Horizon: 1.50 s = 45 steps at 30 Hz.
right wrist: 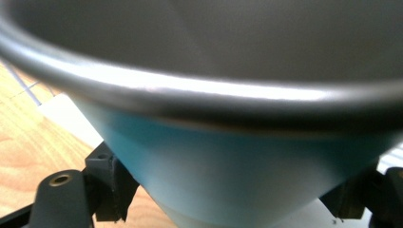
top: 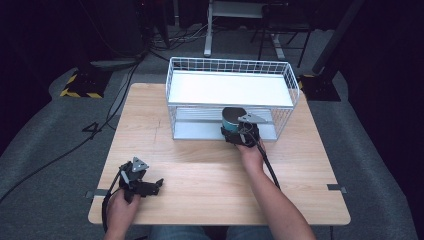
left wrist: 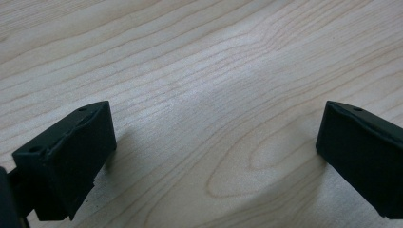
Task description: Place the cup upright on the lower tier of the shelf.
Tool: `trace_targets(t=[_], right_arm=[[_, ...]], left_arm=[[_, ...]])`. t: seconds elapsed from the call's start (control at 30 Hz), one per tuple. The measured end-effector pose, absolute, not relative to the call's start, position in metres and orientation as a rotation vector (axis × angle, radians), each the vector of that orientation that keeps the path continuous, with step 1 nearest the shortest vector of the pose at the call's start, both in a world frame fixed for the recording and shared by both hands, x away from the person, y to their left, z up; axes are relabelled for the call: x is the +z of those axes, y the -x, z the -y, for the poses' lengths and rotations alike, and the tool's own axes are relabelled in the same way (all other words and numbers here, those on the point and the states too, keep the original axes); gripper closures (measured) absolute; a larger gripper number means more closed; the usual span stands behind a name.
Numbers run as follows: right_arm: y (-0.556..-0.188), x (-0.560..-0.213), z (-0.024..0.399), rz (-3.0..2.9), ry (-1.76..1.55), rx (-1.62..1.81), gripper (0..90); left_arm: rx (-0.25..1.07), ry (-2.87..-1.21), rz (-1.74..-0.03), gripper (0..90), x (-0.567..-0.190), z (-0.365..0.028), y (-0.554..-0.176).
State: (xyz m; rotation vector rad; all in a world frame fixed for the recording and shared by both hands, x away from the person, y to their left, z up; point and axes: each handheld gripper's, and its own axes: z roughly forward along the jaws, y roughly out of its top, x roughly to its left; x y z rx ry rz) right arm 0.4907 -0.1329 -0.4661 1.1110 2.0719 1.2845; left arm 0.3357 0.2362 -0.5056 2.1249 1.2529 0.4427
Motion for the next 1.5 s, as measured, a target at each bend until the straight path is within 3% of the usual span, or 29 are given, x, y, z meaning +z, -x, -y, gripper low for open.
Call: trace_targets(t=[1.23, 1.5], right_arm=[[-0.531, -0.482, 0.113, -1.969, -1.206, 1.206, 21.1], [-0.529, -0.48, 0.114, -1.967, -1.195, 1.174, 15.3]], left_arm=[[0.443, -2.123, -1.254, 0.1, -0.506, -0.236, -0.336], [0.444, -2.123, -1.255, 0.1, -0.506, -0.236, -0.336]])
